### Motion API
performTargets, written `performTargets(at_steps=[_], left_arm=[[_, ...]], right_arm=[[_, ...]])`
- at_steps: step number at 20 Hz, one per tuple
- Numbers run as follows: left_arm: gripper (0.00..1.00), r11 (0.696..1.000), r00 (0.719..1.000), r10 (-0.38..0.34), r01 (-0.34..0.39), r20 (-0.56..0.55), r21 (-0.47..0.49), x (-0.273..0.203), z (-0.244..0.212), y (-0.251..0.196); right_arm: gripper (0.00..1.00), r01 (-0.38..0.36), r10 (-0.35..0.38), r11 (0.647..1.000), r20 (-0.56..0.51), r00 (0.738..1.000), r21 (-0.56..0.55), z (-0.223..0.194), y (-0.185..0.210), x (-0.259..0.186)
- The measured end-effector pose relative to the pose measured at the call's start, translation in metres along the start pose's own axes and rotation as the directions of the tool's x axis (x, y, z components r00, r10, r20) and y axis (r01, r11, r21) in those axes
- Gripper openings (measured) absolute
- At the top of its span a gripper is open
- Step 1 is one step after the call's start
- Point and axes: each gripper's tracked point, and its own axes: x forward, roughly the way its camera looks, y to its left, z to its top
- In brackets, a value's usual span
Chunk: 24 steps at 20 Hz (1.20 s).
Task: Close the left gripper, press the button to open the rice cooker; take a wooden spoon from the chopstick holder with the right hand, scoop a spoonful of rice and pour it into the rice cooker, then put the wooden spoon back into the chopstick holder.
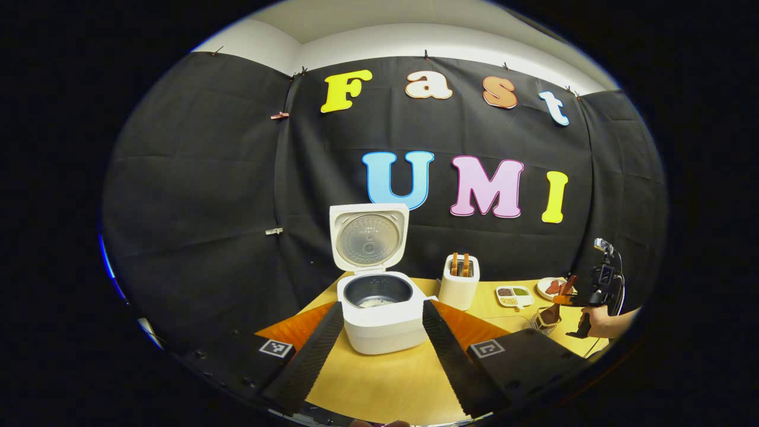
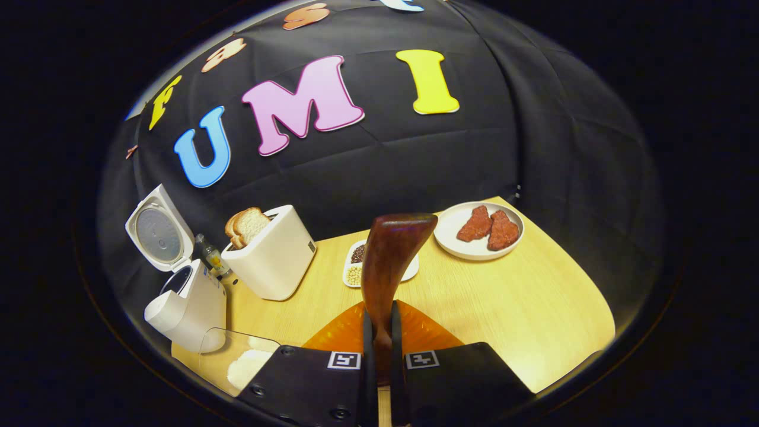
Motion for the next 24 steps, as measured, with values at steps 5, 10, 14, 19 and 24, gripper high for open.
performTargets(at_steps=[5, 10, 14, 19, 24], left_arm=[[0.93, 1.000, 1.000, 0.017, -0.017, -0.019, 0.003, -0.010, -0.007, 0.014], [0.93, 1.000, 1.000, -0.006, 0.006, -0.001, 0.005, -0.013, 0.000, 0.019], [0.93, 0.999, 0.999, -0.037, 0.037, 0.007, -0.003, -0.011, 0.002, 0.022], [0.93, 0.996, 0.996, -0.087, 0.087, 0.015, -0.008, -0.009, 0.004, 0.020], [0.93, 0.990, 0.990, -0.139, 0.139, 0.016, -0.013, -0.002, 0.003, 0.018]], right_arm=[[0.12, 0.032, -0.031, 0.997, -0.023, 0.999, 0.074, -0.012, -0.018, 0.003], [0.26, 0.074, -0.072, 0.997, -0.036, 0.997, 0.037, -0.014, -0.031, -0.015], [0.66, 0.080, -0.080, 0.997, -0.032, 0.996, -0.005, -0.011, -0.034, -0.041], [0.97, 0.079, -0.080, 0.995, -0.021, 0.997, -0.060, -0.006, -0.030, -0.077], [0.99, 0.071, -0.066, 0.987, 0.035, 0.997, -0.147, 0.012, -0.018, -0.110]])
